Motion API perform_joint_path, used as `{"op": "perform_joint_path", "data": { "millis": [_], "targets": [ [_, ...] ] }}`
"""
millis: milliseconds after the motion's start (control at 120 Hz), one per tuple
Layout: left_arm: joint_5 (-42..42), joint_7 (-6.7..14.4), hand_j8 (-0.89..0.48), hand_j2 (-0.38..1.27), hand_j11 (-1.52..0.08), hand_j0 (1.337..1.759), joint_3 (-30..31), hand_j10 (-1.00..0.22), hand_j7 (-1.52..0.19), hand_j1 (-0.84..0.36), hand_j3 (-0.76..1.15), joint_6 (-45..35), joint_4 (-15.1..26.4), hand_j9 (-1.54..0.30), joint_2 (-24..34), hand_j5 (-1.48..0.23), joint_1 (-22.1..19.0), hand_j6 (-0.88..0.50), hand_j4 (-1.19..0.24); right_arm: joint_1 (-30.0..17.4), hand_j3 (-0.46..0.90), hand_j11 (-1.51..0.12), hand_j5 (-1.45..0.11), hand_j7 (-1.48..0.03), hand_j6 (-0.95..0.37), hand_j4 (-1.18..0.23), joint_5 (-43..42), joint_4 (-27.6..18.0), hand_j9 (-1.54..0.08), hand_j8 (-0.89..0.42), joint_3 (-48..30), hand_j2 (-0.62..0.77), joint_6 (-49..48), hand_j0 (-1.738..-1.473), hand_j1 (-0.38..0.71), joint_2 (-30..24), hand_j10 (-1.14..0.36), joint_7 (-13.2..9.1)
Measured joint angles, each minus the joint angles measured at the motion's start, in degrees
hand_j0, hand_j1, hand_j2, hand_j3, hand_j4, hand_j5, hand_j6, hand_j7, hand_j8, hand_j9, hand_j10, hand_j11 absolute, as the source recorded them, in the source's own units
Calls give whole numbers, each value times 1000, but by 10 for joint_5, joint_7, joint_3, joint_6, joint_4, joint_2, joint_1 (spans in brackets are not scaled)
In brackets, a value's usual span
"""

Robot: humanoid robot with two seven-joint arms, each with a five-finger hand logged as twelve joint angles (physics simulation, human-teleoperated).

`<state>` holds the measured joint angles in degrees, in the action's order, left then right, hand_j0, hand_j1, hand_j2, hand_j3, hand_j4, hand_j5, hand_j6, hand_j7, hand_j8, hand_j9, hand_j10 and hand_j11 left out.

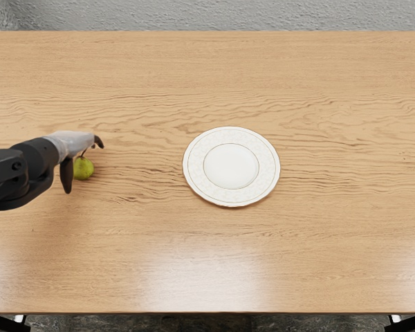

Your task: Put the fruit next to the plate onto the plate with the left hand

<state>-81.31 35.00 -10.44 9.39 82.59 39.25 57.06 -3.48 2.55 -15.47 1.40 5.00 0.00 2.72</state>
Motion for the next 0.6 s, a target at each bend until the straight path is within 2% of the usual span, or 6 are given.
{"op": "perform_joint_path", "data": {
  "millis": [250, 600],
  "targets": [
    [0, 0, -276, 58, -350, 1658, 1, -274, -350, 29, 0, -20, 15, -350, 6, -351, -8, -276, -275, 0, 0, -31, -31, -31, -24, -24, 0, 0, -31, -24, 0, -5, 0, -1658, -320, 0, -24, 0],
    [-1, 0, -375, 78, -480, 1658, 1, -374, -481, -91, 0, -24, 14, -481, 6, -481, -9, -375, -374, -1, 0, -31, -31, -31, -24, -24, 0, 0, -31, -24, 0, -5, 0, -1658, -320, 0, -24, 0]
  ]
}}
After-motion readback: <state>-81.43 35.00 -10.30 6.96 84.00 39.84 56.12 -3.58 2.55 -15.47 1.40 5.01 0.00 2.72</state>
